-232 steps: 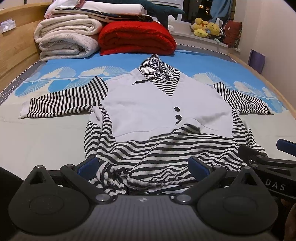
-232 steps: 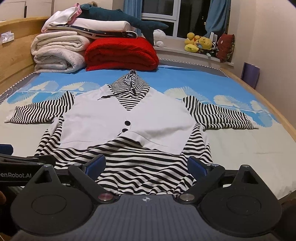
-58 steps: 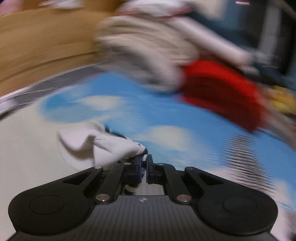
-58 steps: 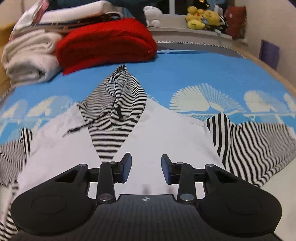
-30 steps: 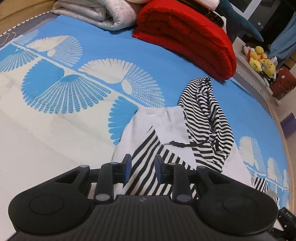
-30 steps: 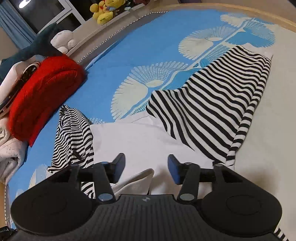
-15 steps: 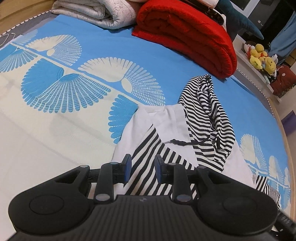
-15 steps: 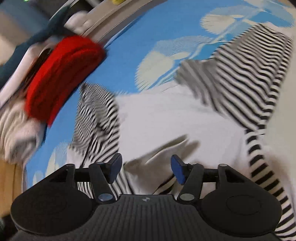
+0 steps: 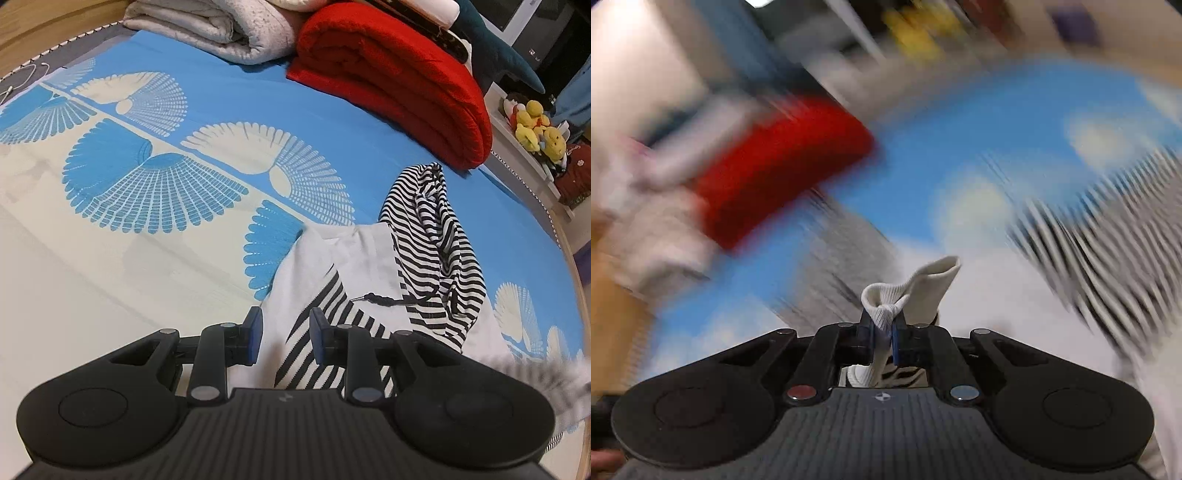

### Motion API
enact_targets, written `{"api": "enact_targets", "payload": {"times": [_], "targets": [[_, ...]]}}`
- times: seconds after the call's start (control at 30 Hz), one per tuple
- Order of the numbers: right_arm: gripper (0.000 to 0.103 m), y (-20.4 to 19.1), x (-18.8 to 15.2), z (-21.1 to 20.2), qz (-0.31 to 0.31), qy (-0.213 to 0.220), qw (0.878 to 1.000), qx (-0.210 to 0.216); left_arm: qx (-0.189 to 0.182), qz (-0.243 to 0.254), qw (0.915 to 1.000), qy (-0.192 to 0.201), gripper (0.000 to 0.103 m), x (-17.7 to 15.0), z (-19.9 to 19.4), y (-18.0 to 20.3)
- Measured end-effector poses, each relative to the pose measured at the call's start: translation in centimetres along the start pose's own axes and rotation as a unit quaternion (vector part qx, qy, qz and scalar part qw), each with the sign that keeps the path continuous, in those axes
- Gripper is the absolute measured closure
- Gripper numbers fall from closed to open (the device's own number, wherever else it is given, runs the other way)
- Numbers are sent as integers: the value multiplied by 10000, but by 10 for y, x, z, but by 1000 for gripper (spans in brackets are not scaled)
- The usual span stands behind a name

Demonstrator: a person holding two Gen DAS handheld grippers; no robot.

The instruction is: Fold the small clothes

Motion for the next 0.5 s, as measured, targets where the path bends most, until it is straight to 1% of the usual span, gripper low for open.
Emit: {"api": "enact_targets", "payload": {"times": [0.03,0.07,0.1,0.13,0.17,0.2,0.23,0.27,0.3,0.33,0.37,0.4,0.43,0.47,0.5], "targets": [[95,3,4,-10,148,271,9993,229,-6,15,10000,-2,73,0,0,1],[95,8,5,-11,313,318,9988,220,-10,29,10000,-7,73,0,0,2],[95,15,5,-7,442,212,9988,14,-10,46,10000,-15,73,-1,1,2],[95,22,2,3,473,-57,9980,-411,-5,57,10000,-26,73,-2,1,3],[95,31,-4,18,408,-441,9931,-1009,0,63,10000,-41,73,-2,2,3],[95,43,-12,35,347,-914,9815,-1647,1,66,10000,-58,73,-3,3,3],[95,55,-21,50,327,-1396,9671,-2099,1,72,9999,-78,73,-3,4,3],[95,66,-30,64,331,-1852,9523,-2403,-1,89,9999,-104,73,-4,5,4],[94,78,-39,72,451,-2178,9384,-2644,-5,113,9998,-135,73,-4,6,4],[94,88,-44,75,636,-2334,9289,-2804,-16,148,9997,-182,73,-5,8,5],[90,90,-44,76,683,-2346,9274,-2832,-30,194,9995,-242,73,-6,10,7],[86,89,-42,74,626,-2277,9290,-2850,-49,240,9992,-305,73,-8,12,8],[86,83,-37,69,510,-2071,9323,-2920,-76,292,9988,-385,73,-11,14,10],[81,80,-30,64,422,-1852,9352,-2990,-107,343,9983,-461,73,-13,16,12],[72,76,-24,59,327,-1592,9385,-3048,-138,383,9978,-519,73,-16,18,13]]}}
Point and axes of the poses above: each gripper's, at about its wrist camera, not at the fingertips, and z roughly the way its jaws point, y to its right, x to its top, the point moved 1 cm from there along z, roughly the way its jaws point, and after that the axes turned 15 degrees about -x, right-handed, at the moved point
